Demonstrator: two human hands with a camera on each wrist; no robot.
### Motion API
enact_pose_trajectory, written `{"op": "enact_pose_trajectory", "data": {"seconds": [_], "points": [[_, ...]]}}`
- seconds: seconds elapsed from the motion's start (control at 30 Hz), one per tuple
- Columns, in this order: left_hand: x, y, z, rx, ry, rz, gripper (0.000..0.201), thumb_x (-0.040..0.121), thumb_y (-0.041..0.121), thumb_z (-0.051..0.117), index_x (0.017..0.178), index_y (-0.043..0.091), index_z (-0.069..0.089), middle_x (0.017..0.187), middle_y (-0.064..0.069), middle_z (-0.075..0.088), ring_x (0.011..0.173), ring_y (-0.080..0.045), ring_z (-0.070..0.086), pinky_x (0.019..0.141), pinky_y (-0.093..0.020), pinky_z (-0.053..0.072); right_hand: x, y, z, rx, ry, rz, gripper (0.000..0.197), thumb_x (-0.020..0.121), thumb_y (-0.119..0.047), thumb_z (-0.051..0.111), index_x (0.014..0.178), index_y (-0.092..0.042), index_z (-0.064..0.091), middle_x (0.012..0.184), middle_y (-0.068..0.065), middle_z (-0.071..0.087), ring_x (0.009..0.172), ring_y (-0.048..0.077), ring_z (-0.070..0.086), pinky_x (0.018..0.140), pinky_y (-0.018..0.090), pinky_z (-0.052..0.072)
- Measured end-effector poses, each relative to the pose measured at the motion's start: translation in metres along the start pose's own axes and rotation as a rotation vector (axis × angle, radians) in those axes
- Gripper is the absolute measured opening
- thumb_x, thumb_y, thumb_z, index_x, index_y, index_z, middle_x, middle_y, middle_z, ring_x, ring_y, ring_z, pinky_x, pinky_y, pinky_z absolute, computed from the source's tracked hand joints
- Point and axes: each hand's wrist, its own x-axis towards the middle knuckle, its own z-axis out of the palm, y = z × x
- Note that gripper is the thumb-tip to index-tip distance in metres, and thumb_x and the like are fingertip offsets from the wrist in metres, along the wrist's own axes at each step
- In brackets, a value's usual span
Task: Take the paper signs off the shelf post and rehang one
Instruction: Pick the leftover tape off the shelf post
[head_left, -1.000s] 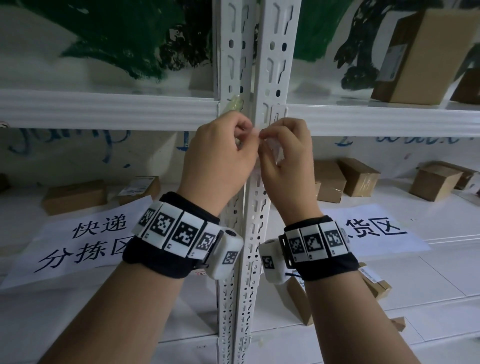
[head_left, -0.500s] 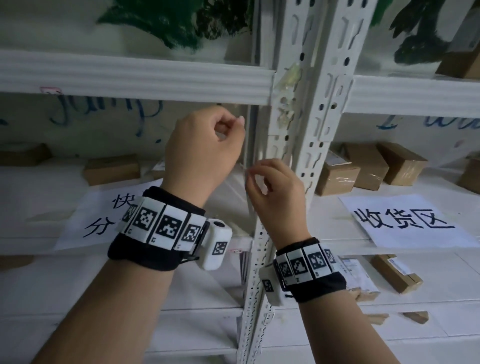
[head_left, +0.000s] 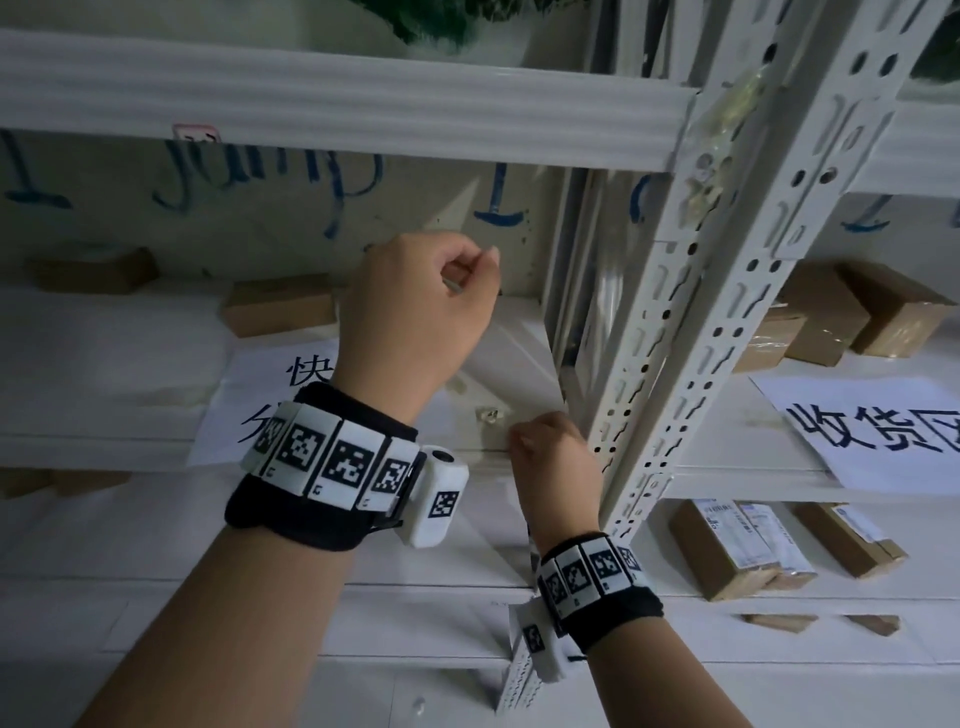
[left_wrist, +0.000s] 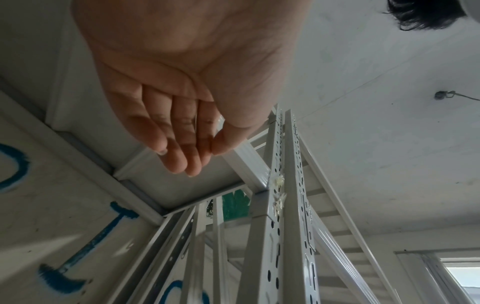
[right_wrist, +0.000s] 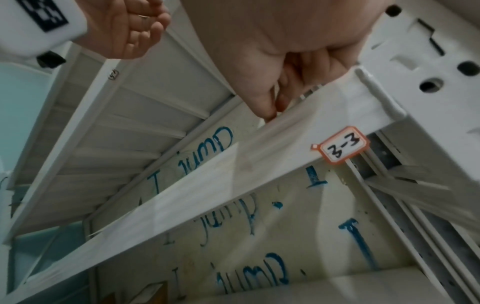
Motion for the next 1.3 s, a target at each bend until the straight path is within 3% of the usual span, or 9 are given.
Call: {"op": "enact_pose_trajectory", "data": {"seconds": [0.2,0.43,0.67,0.8,0.87,0.97,1.1,1.2,1.3], "points": [[-0.002,-0.009,0.006,-0.009,-0.025,-0.008,0.034,0.096,0.042,0.056,0.075,0.021,0.073,0.068,0.009,0.070,0.062,-0.011,0.066,0.060,-0.038,0.057,0.003,0.002,0.007,-0.028,-0.033,-0.034,0.018,0.098,-0.018,0.068,0.082,-0.014,0.076,0.084,-0.001,0.057,0.062,0.027,0.058,0.054,0.034,0.053],[0.005,0.015,0.018,0.013,-0.056,0.060,0.034,0.098,0.040,0.057,0.072,0.022,0.069,0.057,0.010,0.058,0.053,-0.005,0.056,0.050,-0.026,0.050,0.031,0.001,-0.014,-0.036,-0.480,-0.023,0.026,0.101,-0.024,0.057,0.086,-0.014,0.076,0.083,0.002,0.073,0.076,0.025,0.069,0.074,0.037,0.060],[0.021,0.076,0.021,-0.134,0.053,0.261,0.024,0.098,0.031,0.059,0.081,0.019,0.073,0.076,0.009,0.067,0.071,-0.010,0.065,0.063,-0.037,0.056,0.031,-0.006,-0.043,0.065,-0.592,-0.097,0.033,0.100,-0.008,0.055,0.119,-0.029,0.072,0.117,-0.005,0.079,0.096,0.012,0.070,0.085,0.027,0.056],[0.037,0.104,0.024,-0.144,0.192,0.386,0.012,0.094,0.021,0.064,0.092,0.014,0.074,0.097,0.007,0.067,0.091,-0.011,0.064,0.076,-0.032,0.056,0.039,-0.028,-0.096,0.112,-0.401,-0.162,0.026,0.095,-0.004,0.059,0.110,-0.022,0.072,0.102,-0.006,0.077,0.081,0.004,0.064,0.069,0.014,0.046],[0.047,0.116,0.025,-0.150,0.198,0.429,0.009,0.094,0.017,0.066,0.096,0.012,0.073,0.103,0.005,0.067,0.098,-0.012,0.064,0.084,-0.031,0.055,0.047,-0.040,-0.130,0.150,-0.253,-0.190,0.022,0.098,-0.010,0.063,0.111,-0.023,0.075,0.101,-0.011,0.077,0.083,0.001,0.067,0.070,0.014,0.051],[0.060,0.130,0.027,-0.137,0.124,0.432,0.012,0.095,0.018,0.065,0.105,0.013,0.070,0.112,0.006,0.065,0.104,-0.008,0.062,0.091,-0.027,0.055,0.060,-0.058,-0.186,0.242,-0.017,-0.219,0.018,0.105,-0.021,0.061,0.109,-0.027,0.077,0.093,-0.014,0.075,0.080,0.002,0.070,0.074,0.026,0.061],[0.063,0.140,0.033,0.027,-0.025,0.323,0.027,0.100,0.025,0.061,0.127,0.018,0.062,0.124,0.007,0.064,0.117,-0.009,0.059,0.114,-0.033,0.043,0.079,-0.075,-0.243,0.292,0.370,-0.303,0.012,0.100,-0.020,0.070,0.109,-0.024,0.078,0.094,-0.015,0.071,0.078,0.003,0.068,0.071,0.022,0.059],[0.064,0.138,0.031,0.060,-0.039,0.288,0.026,0.102,0.017,0.055,0.128,0.019,0.059,0.122,0.005,0.066,0.115,-0.012,0.061,0.103,-0.029,0.049,0.097,-0.080,-0.263,0.282,0.562,-0.331,0.018,0.099,-0.017,0.074,0.117,-0.016,0.078,0.108,-0.010,0.071,0.079,-0.001,0.068,0.070,0.008,0.052],[0.069,0.132,0.027,0.047,-0.073,0.285,0.027,0.102,0.010,0.055,0.125,0.022,0.060,0.121,0.008,0.067,0.113,-0.008,0.062,0.097,-0.028,0.053,0.114,-0.082,-0.267,0.177,0.598,-0.332,0.028,0.098,-0.021,0.077,0.125,-0.014,0.076,0.119,-0.008,0.072,0.079,-0.003,0.068,0.077,0.009,0.054]]}}
